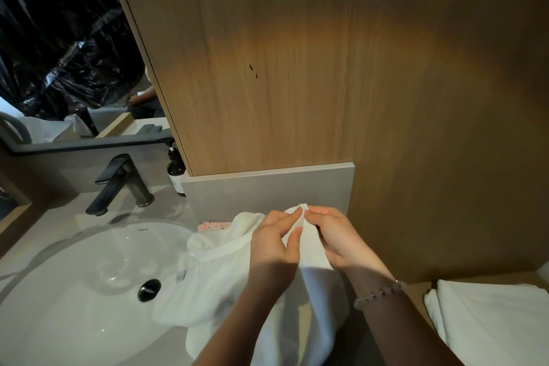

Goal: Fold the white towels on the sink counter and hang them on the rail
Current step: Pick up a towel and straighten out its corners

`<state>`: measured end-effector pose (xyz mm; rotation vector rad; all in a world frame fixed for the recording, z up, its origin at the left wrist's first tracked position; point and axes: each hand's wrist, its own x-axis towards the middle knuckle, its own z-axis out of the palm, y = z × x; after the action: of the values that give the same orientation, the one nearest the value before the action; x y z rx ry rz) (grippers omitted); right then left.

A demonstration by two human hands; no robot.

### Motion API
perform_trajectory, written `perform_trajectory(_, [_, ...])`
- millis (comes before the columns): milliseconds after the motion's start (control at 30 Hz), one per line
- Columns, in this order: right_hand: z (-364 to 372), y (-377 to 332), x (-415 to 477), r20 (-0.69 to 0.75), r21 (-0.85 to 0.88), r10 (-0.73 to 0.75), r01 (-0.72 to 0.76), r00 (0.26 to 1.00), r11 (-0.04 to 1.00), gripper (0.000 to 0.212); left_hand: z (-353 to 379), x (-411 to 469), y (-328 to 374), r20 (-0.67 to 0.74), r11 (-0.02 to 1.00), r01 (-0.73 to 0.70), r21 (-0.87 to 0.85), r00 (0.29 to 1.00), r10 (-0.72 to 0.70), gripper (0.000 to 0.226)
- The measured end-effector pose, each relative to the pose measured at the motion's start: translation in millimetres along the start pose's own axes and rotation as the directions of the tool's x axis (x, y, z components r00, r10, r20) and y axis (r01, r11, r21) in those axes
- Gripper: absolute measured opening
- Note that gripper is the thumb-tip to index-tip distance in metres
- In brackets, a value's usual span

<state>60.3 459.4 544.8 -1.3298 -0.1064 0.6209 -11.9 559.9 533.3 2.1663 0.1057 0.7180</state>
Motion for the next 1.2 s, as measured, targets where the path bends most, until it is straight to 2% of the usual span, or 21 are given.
perform_trajectory(167, [-1,-2,-4,0.041,0.080,0.019,-0.023,0.999,0.997,0.023,3,1,0,0.011,0.999,0.023,-0.032,1.000,-0.022,0.038])
perform_trajectory(300, [-2,0,-8,0.049,0.211,0.054,-0.063,0.997,0.976,0.030,3,0,-2,0.042,0.996,0.057,0.073,0.997,-0.060,0.041])
perform_trajectory(400, [-2,2,-9,0.048,0.304,0.078,-0.089,0.996,0.949,0.043,-2,0,1,0.101,0.995,0.083,0.060,0.991,-0.089,0.056])
perform_trajectory(467, [-1,1,-11,0.055,0.354,0.094,-0.108,0.994,0.929,0.041,-4,-1,4,0.161,0.992,0.085,0.089,0.982,-0.098,0.064])
perform_trajectory(567, [0,2,-13,0.052,0.302,0.047,-0.060,0.998,0.951,0.023,0,-3,8,0.209,0.982,0.057,0.183,0.973,-0.095,0.066])
perform_trajectory(733, [-2,2,-16,0.022,0.243,0.013,-0.018,1.000,0.970,0.022,5,-5,11,0.247,0.984,0.105,0.143,0.959,-0.138,0.072])
perform_trajectory(833, [-3,1,-17,-0.005,0.232,0.028,-0.026,1.000,0.972,0.022,2,-4,13,0.245,0.988,0.134,0.072,0.958,-0.147,0.066])
perform_trajectory(967, [-4,1,-16,0.013,0.213,-0.002,-0.001,1.000,0.977,0.028,-9,2,12,0.208,0.994,0.113,0.008,0.972,-0.112,0.039])
perform_trajectory(1033, [-6,1,-15,0.018,0.162,-0.018,0.014,1.000,0.987,0.031,-16,11,5,0.236,0.992,0.112,0.056,0.964,-0.123,0.026])
perform_trajectory(1133, [-9,-2,-16,0.022,0.122,-0.030,0.027,0.999,0.992,0.034,-29,27,-2,0.348,0.986,0.037,0.161,0.933,-0.092,0.010])
perform_trajectory(1200, [-12,-5,-18,0.029,0.124,-0.033,0.029,0.999,0.992,0.034,-36,36,-5,0.400,0.976,0.008,0.216,0.912,-0.096,0.019])
